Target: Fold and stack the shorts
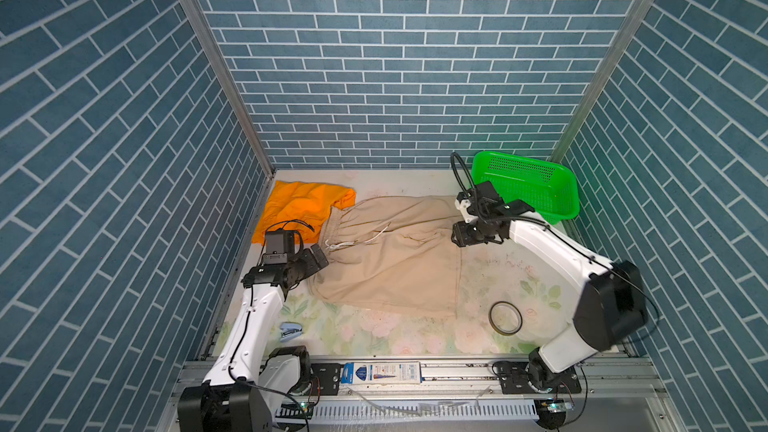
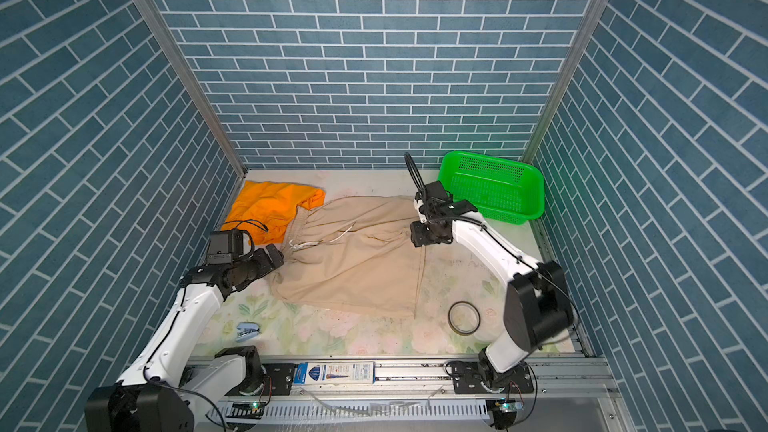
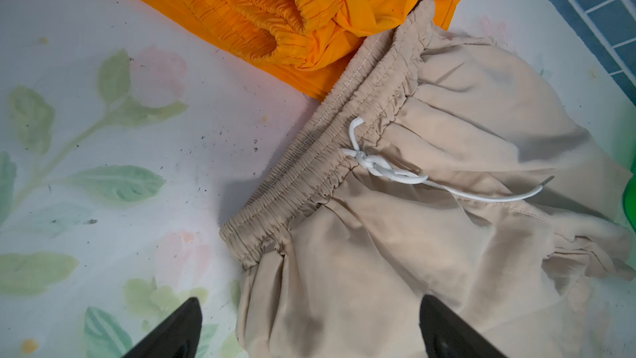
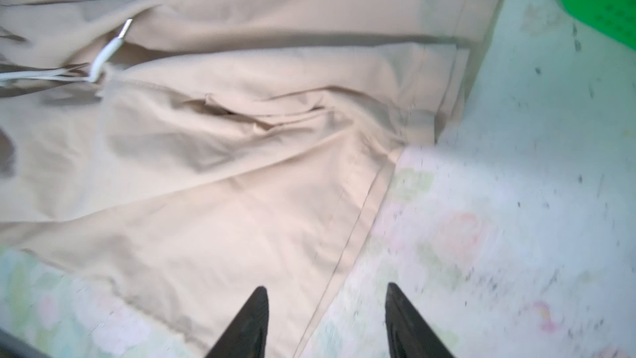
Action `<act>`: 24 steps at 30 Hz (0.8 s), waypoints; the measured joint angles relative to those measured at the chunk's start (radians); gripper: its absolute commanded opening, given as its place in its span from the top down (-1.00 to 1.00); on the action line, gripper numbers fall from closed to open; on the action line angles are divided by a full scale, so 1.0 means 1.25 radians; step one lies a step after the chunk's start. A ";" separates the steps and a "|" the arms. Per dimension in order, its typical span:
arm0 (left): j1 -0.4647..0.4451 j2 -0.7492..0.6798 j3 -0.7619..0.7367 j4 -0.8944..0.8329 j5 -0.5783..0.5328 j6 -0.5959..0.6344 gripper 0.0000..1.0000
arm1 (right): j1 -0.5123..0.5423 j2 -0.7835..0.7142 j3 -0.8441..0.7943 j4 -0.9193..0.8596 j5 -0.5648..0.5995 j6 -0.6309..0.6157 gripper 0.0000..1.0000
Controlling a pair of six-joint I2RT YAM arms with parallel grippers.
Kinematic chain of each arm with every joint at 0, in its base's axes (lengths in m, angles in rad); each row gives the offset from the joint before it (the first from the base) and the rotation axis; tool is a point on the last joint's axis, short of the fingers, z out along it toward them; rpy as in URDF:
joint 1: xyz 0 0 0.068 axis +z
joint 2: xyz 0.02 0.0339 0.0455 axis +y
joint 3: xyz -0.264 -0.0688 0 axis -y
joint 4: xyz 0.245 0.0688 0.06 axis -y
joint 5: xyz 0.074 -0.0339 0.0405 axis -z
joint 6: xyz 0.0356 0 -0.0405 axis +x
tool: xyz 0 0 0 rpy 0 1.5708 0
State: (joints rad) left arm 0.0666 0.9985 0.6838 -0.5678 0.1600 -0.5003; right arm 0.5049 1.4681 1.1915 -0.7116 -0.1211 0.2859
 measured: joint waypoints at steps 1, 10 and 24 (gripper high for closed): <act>0.000 0.001 0.000 -0.007 0.000 0.001 -0.99 | 0.002 -0.059 -0.056 0.004 -0.013 0.026 -0.06; 0.013 0.019 -0.033 -0.011 0.020 0.026 -0.85 | 0.229 -0.321 -0.425 0.028 -0.051 0.287 -0.03; 0.075 0.048 -0.104 0.063 0.022 0.029 -0.67 | 0.315 -0.249 -0.515 0.221 -0.011 0.437 0.01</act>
State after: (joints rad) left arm 0.1608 1.0580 0.5541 -0.4896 0.1879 -0.4637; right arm 0.8982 1.1572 0.5476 -0.4351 -0.1345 0.8318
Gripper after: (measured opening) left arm 0.840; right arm 0.503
